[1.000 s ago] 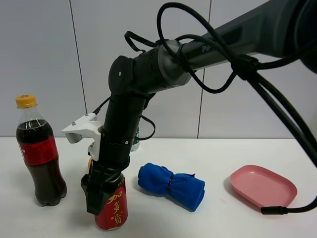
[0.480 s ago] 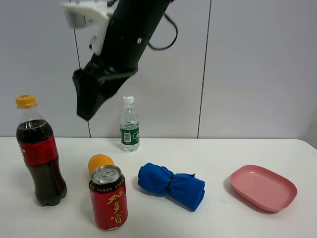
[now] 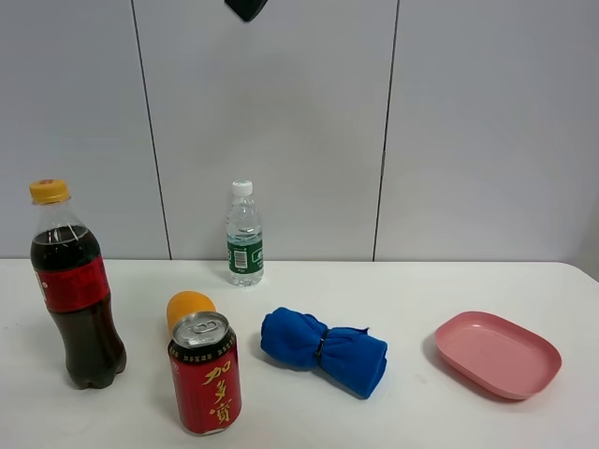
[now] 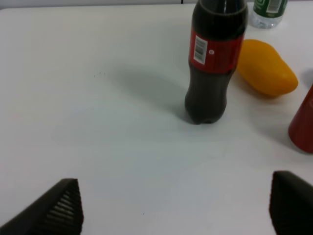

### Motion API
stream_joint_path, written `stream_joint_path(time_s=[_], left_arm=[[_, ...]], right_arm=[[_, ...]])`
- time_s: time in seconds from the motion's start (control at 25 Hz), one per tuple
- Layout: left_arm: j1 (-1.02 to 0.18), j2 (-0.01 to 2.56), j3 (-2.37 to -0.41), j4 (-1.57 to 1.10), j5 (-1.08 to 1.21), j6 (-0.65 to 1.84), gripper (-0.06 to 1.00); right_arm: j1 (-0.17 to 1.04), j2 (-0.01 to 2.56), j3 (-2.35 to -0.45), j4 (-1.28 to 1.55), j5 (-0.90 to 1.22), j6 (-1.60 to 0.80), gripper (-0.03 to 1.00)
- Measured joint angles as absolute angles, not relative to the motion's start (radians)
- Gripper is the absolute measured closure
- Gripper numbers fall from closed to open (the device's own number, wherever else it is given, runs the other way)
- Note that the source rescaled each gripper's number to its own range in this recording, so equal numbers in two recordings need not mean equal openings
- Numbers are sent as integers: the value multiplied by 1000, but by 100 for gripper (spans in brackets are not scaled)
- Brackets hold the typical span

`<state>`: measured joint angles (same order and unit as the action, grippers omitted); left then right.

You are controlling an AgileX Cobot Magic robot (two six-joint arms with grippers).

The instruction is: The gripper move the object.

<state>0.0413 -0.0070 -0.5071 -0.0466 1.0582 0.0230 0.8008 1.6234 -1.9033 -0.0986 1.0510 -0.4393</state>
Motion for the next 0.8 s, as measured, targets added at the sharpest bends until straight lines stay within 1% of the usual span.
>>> stream_joint_path(time_s=[0.24,0.36,0.44,0.56,0.68,0.8], left_arm=[[41,-7,-507,-47,1058,23,-6],[41,-7,-507,-47,1058,23,-6],[41,-7,-507,-47,1058,23,-6],[41,-7,-507,-47,1058,23,-6],[41,-7,-507,-47,1058,23,-6],[41,-7,-507,-47,1058,23,-6]], right_arm=[[801,1522,-1902,-126,1183,-342,12],[801,1472,-1830,-145,1191,-304,12],[801,1419,-1712,-161,1148,-300,12],[801,1314,-1495,-180,1015,-271,12],[801,1198,-1287,-207,914,-186,12],[801,1107,-1120,-223,867,-70,12]])
